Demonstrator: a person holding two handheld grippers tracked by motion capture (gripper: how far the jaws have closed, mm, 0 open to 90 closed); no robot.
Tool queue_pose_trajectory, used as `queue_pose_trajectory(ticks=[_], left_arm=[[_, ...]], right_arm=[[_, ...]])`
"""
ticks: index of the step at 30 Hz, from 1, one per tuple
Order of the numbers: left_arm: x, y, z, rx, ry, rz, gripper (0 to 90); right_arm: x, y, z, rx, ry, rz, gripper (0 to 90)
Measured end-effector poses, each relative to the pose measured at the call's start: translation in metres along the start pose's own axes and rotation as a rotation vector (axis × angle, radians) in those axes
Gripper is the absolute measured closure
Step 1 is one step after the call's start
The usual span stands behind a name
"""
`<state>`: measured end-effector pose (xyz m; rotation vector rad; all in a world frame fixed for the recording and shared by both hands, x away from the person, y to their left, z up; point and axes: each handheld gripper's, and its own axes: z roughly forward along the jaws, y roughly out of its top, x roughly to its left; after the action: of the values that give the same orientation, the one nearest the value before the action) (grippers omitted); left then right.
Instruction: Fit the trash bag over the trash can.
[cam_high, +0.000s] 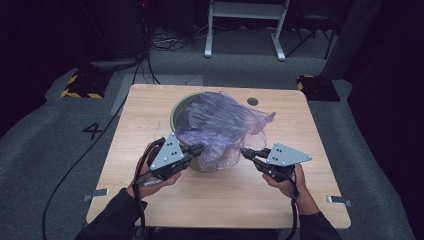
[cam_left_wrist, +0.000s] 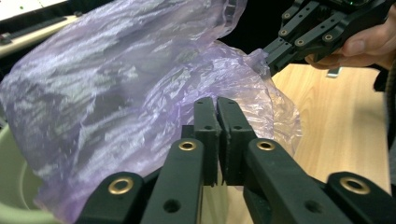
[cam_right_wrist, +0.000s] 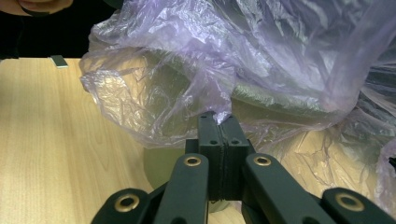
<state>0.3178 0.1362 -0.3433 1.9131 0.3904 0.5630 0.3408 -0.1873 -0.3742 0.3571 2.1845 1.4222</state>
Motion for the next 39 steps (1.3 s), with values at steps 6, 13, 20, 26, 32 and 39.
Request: queue_pose_trajectory(ticks=[6,13,20,26,32,39], left_arm=[[-0.003,-0.007,-0.01,-0.022,0.005,0.037,89.9],[-0.014,-0.003,-0.011,-0.03,-0.041,0.002,28.9],[-0.033,0.015,-0.001,-0.035,-0.023,0.046,15.6],[-0.024,0.016,0.008,-0.011,0.058,0.011,44.1],[-0.01,0.009,0.006,0.006,0.088,0.019,79.3],[-0.003,0.002,-0.001,-0.003,0.075,0.002,89.3]], right_arm=[[0.005,-0.003,0.003,0.009,0.009,-0.006,90.0],[0.007,-0.004,0.004,0.014,0.01,-0.005,90.0],[0.01,0.0,0.006,0.024,0.014,-0.022,90.0],[0.011,0.002,0.003,0.015,0.021,-0.028,90.0],[0.012,-0.001,-0.002,0.01,0.025,-0.025,90.0],[0.012,-0.004,-0.004,0.008,0.025,-0.015,90.0]])
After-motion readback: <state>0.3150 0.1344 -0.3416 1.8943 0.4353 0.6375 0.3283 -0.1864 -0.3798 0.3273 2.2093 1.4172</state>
